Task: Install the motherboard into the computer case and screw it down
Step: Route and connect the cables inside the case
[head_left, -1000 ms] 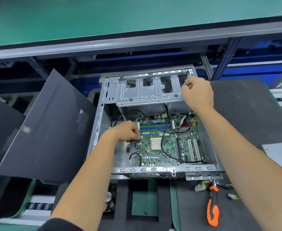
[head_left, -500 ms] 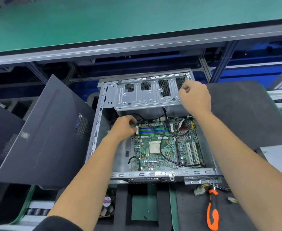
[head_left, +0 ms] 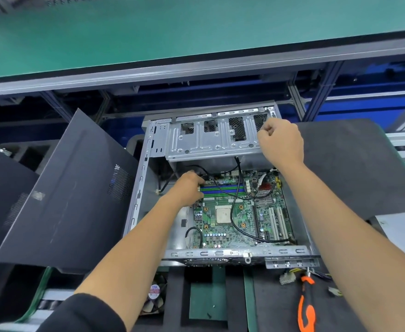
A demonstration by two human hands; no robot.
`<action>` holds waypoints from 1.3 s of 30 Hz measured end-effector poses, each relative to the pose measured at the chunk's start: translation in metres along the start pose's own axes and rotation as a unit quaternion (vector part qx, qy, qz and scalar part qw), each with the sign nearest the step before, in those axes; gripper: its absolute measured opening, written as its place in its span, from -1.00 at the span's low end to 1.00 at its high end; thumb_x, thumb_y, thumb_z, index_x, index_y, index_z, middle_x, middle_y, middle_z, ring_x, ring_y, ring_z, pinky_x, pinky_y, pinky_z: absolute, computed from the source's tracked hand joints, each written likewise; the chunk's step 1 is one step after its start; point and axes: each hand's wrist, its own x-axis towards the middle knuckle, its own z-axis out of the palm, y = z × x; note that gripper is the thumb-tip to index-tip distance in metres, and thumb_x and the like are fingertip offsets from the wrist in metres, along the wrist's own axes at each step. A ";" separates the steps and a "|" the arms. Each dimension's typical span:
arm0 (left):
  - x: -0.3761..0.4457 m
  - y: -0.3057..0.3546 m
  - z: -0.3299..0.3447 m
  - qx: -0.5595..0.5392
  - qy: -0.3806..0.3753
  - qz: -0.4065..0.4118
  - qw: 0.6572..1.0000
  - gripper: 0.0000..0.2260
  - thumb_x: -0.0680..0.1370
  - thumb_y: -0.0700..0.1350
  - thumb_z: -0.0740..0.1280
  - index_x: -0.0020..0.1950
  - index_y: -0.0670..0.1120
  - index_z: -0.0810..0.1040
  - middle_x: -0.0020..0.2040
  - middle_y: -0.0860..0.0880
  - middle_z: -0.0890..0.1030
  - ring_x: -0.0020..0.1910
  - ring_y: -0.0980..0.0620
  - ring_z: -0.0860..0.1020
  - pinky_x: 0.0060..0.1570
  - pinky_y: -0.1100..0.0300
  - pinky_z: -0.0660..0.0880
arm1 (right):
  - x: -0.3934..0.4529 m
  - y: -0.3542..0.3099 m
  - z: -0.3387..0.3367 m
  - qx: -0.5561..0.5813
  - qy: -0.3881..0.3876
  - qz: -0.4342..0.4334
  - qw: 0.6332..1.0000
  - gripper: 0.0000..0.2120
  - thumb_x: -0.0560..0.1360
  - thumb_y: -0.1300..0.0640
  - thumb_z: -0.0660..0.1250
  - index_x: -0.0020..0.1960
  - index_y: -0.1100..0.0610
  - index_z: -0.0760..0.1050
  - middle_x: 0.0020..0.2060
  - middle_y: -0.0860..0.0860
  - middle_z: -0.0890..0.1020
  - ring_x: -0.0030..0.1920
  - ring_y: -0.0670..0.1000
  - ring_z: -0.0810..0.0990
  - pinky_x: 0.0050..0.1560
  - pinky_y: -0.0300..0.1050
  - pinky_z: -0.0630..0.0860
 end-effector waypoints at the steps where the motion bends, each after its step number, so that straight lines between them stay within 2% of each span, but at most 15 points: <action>1: 0.000 0.000 0.000 0.007 -0.002 0.002 1.000 -0.58 0.53 -0.16 0.36 0.39 -0.13 0.44 0.36 -0.18 0.36 0.31 -0.13 0.40 0.28 0.14 0.31 | 0.000 0.000 0.000 0.000 0.001 0.000 1.000 -0.86 0.43 0.18 0.19 -0.21 0.09 0.52 -0.36 0.03 0.58 -0.32 0.10 0.52 -0.32 -0.10 0.46; 3: -0.001 0.001 0.001 0.030 -0.006 0.008 0.999 -0.60 0.55 -0.15 0.33 0.39 -0.13 0.44 0.36 -0.18 0.34 0.30 -0.15 0.40 0.26 0.10 0.34 | 0.000 0.000 0.001 -0.001 0.003 0.001 1.000 -0.86 0.43 0.18 0.19 -0.21 0.09 0.52 -0.37 0.03 0.57 -0.31 0.11 0.52 -0.31 -0.09 0.47; 5: -0.003 0.004 0.004 0.055 0.011 0.016 0.998 -0.68 0.58 -0.10 0.27 0.31 -0.16 0.51 0.28 -0.18 0.40 0.21 -0.15 0.45 0.14 0.08 0.41 | -0.001 0.000 0.001 -0.001 0.001 0.001 1.000 -0.86 0.43 0.19 0.20 -0.21 0.09 0.52 -0.37 0.03 0.57 -0.30 0.12 0.53 -0.29 -0.06 0.49; 8: -0.004 0.012 0.003 0.092 0.091 0.024 0.991 -0.76 0.61 -0.07 0.20 0.07 -0.13 0.62 0.10 -0.13 0.56 0.06 -0.11 0.51 -0.05 0.08 0.46 | -0.002 0.000 0.001 -0.001 -0.001 -0.003 1.000 -0.87 0.44 0.19 0.20 -0.20 0.09 0.52 -0.35 0.02 0.57 -0.29 0.11 0.53 -0.29 -0.06 0.49; 10: -0.003 0.015 0.003 0.081 0.123 0.042 0.988 -0.78 0.59 -0.14 0.21 0.08 -0.06 0.64 0.07 -0.08 0.61 0.04 -0.11 0.54 -0.01 0.05 0.51 | -0.003 0.001 0.000 -0.001 -0.004 -0.006 1.000 -0.87 0.44 0.19 0.20 -0.20 0.09 0.51 -0.35 -0.01 0.56 -0.28 0.09 0.52 -0.32 -0.09 0.46; 16: 0.001 0.023 0.003 0.073 0.113 0.048 0.990 -0.80 0.57 -0.17 0.27 0.07 -0.09 0.67 0.05 -0.06 0.64 0.03 -0.08 0.56 0.01 0.04 0.54 | -0.003 0.002 0.001 -0.006 0.002 -0.013 1.000 -0.87 0.44 0.19 0.20 -0.20 0.07 0.51 -0.33 -0.05 0.55 -0.20 0.05 0.47 -0.34 -0.15 0.30; 20: 0.003 0.024 0.003 0.095 0.102 0.046 0.989 -0.79 0.56 -0.21 0.25 0.03 -0.11 0.68 0.01 -0.08 0.65 0.02 -0.09 0.56 -0.04 0.07 0.54 | -0.001 0.004 0.002 -0.006 0.005 -0.013 1.000 -0.86 0.43 0.19 0.19 -0.20 0.07 0.52 -0.33 -0.05 0.56 -0.22 0.05 0.49 -0.35 -0.15 0.33; 25: 0.003 0.022 0.003 0.067 0.107 0.051 0.991 -0.78 0.57 -0.20 0.26 0.10 -0.07 0.68 0.08 -0.02 0.64 0.09 -0.07 0.54 -0.01 0.09 0.53 | -0.001 0.002 0.003 -0.013 0.005 -0.006 1.000 -0.86 0.42 0.19 0.19 -0.22 0.07 0.51 -0.34 -0.04 0.57 -0.26 0.06 0.51 -0.32 -0.12 0.43; 28: 0.001 0.022 0.004 0.042 0.110 0.044 0.992 -0.78 0.55 -0.22 0.25 0.02 -0.09 0.69 0.01 -0.04 0.66 -0.01 -0.08 0.57 -0.09 0.09 0.54 | -0.002 0.001 0.003 -0.019 0.003 -0.006 1.000 -0.86 0.42 0.19 0.18 -0.22 0.08 0.51 -0.35 -0.04 0.56 -0.26 0.07 0.51 -0.30 -0.10 0.44; 32: -0.005 0.028 -0.002 0.068 0.123 0.063 0.988 -0.81 0.49 -0.15 0.21 -0.16 -0.12 0.62 -0.25 -0.09 0.63 -0.24 -0.10 0.56 -0.31 0.15 0.47 | -0.004 0.000 0.001 -0.029 0.000 -0.012 1.000 -0.86 0.44 0.20 0.19 -0.21 0.09 0.51 -0.37 -0.05 0.55 -0.27 0.06 0.51 -0.33 -0.13 0.41; 35: -0.013 0.041 -0.014 -0.020 0.188 0.120 0.975 -0.84 0.46 -0.09 0.24 -0.27 -0.08 0.55 -0.41 -0.01 0.56 -0.39 -0.03 0.49 -0.36 0.20 0.40 | -0.007 -0.005 -0.003 -0.040 -0.021 -0.017 0.999 -0.86 0.45 0.21 0.20 -0.18 0.10 0.52 -0.36 -0.02 0.57 -0.28 0.07 0.53 -0.31 -0.11 0.46; 39: -0.022 0.086 -0.029 -0.172 0.220 0.170 0.945 -0.69 0.48 -0.06 0.22 -0.47 -0.03 0.32 -0.56 0.03 0.36 -0.53 0.03 0.30 -0.46 0.16 0.23 | -0.018 -0.020 -0.016 -0.010 -0.064 -0.025 0.998 -0.86 0.47 0.22 0.22 -0.17 0.11 0.54 -0.36 -0.04 0.56 -0.31 0.03 0.51 -0.27 -0.07 0.50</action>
